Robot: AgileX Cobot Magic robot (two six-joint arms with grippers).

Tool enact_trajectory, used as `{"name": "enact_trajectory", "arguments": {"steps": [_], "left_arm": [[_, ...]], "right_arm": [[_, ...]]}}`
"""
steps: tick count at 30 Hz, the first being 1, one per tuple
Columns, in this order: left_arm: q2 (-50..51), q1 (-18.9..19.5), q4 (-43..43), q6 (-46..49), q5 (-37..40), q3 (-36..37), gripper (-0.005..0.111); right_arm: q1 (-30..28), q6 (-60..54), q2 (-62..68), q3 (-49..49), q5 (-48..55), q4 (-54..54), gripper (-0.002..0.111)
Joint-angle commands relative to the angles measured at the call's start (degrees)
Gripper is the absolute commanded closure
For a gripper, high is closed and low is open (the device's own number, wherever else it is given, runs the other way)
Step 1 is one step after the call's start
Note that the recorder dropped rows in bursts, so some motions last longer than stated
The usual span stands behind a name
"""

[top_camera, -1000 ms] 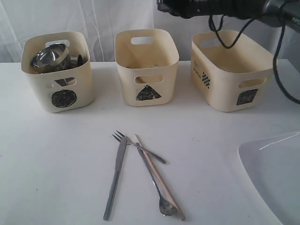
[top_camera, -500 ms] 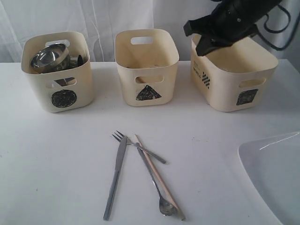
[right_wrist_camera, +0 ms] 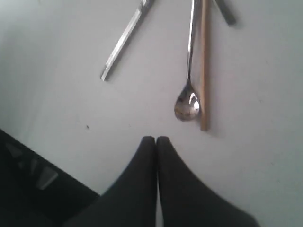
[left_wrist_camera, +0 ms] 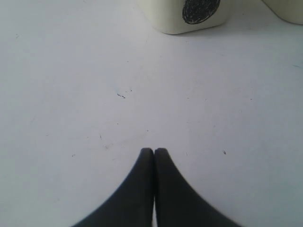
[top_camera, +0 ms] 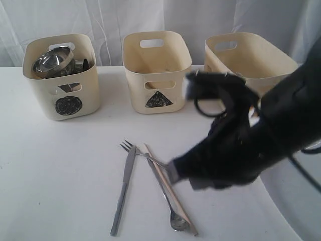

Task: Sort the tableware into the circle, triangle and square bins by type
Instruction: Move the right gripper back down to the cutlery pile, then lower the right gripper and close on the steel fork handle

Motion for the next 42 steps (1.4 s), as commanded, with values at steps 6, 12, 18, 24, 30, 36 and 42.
{"name": "enact_trajectory", "arguments": {"steps": [6, 12, 18, 24, 30, 36, 42], "left_arm": [[0.1, 0.2, -0.8, 0.0, 0.1, 0.2, 0.107], [0.1, 0.2, -0.8, 0.0, 0.1, 0.2, 0.107], [0.1, 0.2, -0.8, 0.0, 0.1, 0.2, 0.107], [0.1, 0.2, -0.8, 0.0, 0.1, 0.2, 0.107], [0.1, 0.2, -0.8, 0.0, 0.1, 0.2, 0.107], [0.1, 0.2, -0.8, 0.0, 0.1, 0.2, 0.107], [0.1, 0.2, -0.8, 0.0, 0.1, 0.2, 0.107]], "right_arm": [[7.7, 7.6, 14.4, 0.9, -15.4, -22.0, 0.108], [7.7, -0.4, 18.4, -1.6, -29.5, -23.2, 0.105], [7.4, -14.6, 22.6, -5.9, -27.0, -24.1, 0.067], [3.6, -7.2, 30.9, -18.4, -4.8, -24.1, 0.061], [2.5, -23.9, 38.0, -32.2, 13.2, -23.5, 0.061], [2.6, -38.5, 38.9, -32.8, -0.2, -22.4, 0.061], [2.5, -24.5, 42.0, -31.8, -3.3, -18.4, 0.061]]}}
